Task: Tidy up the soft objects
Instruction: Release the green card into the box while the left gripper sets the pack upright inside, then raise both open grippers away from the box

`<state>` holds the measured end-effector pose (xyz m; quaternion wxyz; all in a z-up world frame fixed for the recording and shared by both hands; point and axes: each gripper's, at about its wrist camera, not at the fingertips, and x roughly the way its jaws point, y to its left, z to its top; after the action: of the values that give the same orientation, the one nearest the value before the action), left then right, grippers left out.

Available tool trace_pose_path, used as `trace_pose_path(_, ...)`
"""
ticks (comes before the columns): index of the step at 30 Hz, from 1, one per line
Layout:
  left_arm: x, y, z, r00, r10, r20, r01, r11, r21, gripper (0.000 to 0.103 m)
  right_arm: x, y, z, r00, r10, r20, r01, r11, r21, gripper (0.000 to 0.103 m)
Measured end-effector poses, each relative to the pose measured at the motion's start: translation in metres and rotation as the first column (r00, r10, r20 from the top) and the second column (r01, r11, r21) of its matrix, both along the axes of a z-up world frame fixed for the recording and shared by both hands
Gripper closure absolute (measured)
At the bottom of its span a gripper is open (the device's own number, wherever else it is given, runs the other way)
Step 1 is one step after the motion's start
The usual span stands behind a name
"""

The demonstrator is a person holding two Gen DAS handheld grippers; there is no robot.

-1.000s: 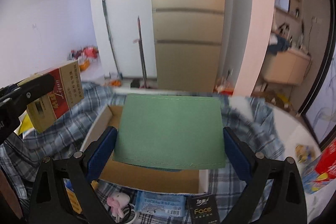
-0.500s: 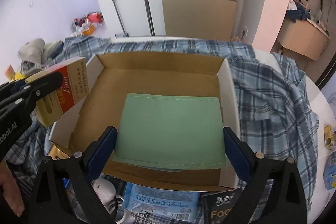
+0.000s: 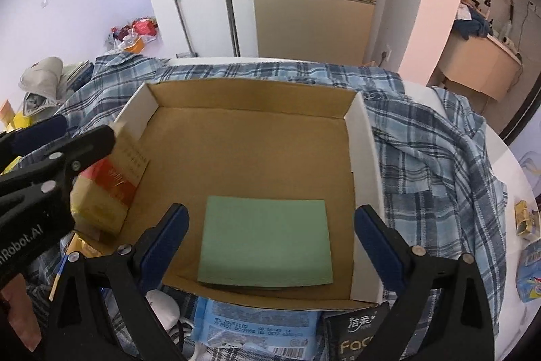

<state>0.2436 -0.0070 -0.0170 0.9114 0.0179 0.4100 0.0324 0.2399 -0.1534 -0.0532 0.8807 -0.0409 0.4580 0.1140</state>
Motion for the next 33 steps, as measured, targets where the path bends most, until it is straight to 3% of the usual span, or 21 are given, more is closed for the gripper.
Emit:
trace_pose_path(8, -0.005, 0.004, 0.01, 1.0, -0.005, 0.007, 0.005, 1.0, -0.029, 0.035, -0.002, -0.001, 0.009, 1.0, -0.002, 0.023, 0.002, 1.0, 0.003, 0.005)
trace_pose_path(16, -0.031, 0.002, 0.046, 0.993, -0.013, 0.116, 0.015, 1.0, -0.02, 0.035, -0.018, 0.001, 0.037, 0.994, 0.011, 0.111, -0.011, 1.0, -0.001, 0.005)
trace_pose_path(20, -0.058, 0.0, 0.08, 0.976, -0.019, 0.218, 0.024, 1.0, -0.019, 0.035, -0.034, -0.002, 0.064, 0.982, 0.01, 0.187, -0.01, 1.0, -0.006, 0.005)
trace_pose_path(29, -0.122, -0.001, 0.134, 0.921, -0.036, 0.388, 0.043, 0.999, -0.01, 0.035, -0.084, -0.021, 0.126, 0.937, -0.029, 0.349, 0.016, 0.999, 0.04, 0.005)
trace_pose_path(31, -0.141, 0.0, 0.141, 0.889, -0.028, 0.458, 0.047, 0.998, -0.031, 0.035, -0.098, -0.027, 0.136, 0.924, -0.042, 0.381, 0.02, 0.998, 0.06, 0.005)
trace_pose_path(33, -0.17, -0.003, 0.149, 0.831, -0.036, 0.555, 0.053, 0.998, -0.015, 0.024, -0.113, -0.034, 0.145, 0.905, -0.056, 0.421, 0.019, 0.996, 0.09, 0.004)
